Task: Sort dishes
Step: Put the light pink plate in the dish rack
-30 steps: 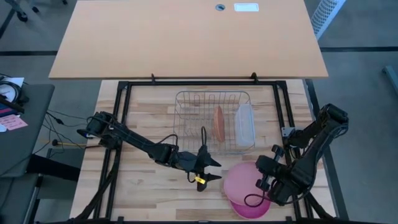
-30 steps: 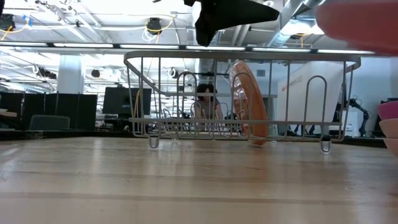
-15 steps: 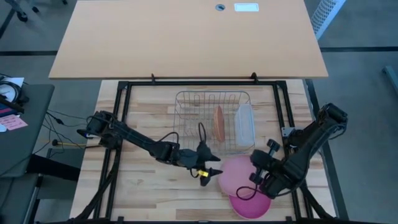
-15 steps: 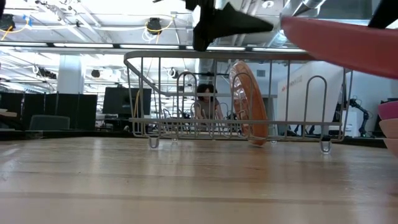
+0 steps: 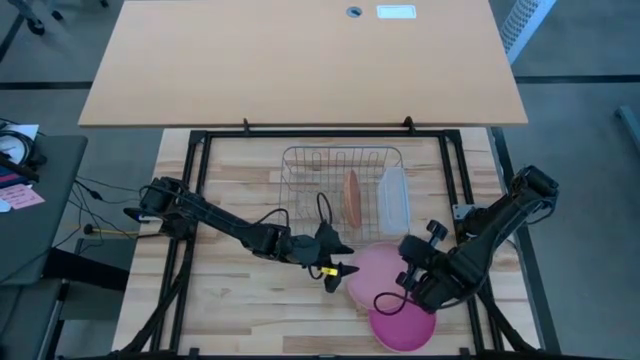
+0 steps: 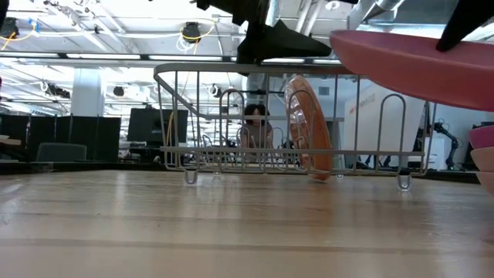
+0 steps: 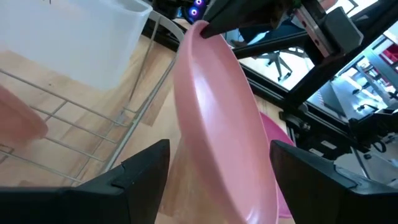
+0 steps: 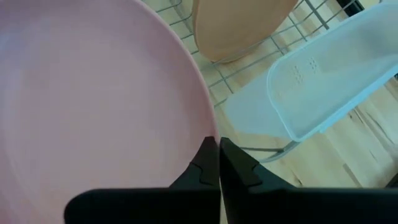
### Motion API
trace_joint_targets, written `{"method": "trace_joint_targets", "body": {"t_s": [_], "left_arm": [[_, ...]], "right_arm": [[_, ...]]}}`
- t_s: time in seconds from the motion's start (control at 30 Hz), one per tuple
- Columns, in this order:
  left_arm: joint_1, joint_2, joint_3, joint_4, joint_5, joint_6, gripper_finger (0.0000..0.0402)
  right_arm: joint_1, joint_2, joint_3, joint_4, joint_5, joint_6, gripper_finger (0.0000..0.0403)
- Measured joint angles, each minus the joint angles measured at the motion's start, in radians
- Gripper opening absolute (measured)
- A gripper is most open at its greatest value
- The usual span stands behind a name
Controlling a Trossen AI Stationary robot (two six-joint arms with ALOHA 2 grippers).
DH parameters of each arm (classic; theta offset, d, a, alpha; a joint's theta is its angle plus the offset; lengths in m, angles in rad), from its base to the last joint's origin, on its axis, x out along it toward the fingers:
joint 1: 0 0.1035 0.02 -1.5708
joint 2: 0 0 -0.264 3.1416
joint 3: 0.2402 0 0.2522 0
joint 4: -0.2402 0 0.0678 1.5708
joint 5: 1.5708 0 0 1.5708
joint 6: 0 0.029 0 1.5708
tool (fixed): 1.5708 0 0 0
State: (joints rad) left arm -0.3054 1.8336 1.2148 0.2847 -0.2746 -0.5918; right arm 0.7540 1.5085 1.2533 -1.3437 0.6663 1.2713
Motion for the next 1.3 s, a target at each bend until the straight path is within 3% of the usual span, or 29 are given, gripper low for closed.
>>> {"method": "trace_joint_targets", "body": {"t_s": [0.2,0.67,0.83,1.03,1.3], "left_arm": [[0.002,0.000,0.000,-0.013,-0.001,0.008,0.0222],[0.008,-0.009,-0.003,-0.016,-0.048,0.098,0.0058],[0.009,-0.016,-0.004,-0.033,-0.064,0.104,0.0022],[0.009,-0.017,-0.004,-0.043,-0.066,0.111,0.0015],[0.010,-0.081,0.000,-0.042,-0.003,0.133,0.0012]], "right_arm": [[-0.012,0.000,0.034,0.024,0.020,-0.030,0.0000],[-0.011,0.000,0.088,0.020,0.046,-0.067,0.0000],[-0.011,-0.002,0.090,0.027,0.046,-0.067,0.0006],[-0.001,0.000,0.099,0.062,0.060,-0.094,0.0053],[0.024,0.001,0.279,0.054,0.072,-0.242,0.0156]]}}
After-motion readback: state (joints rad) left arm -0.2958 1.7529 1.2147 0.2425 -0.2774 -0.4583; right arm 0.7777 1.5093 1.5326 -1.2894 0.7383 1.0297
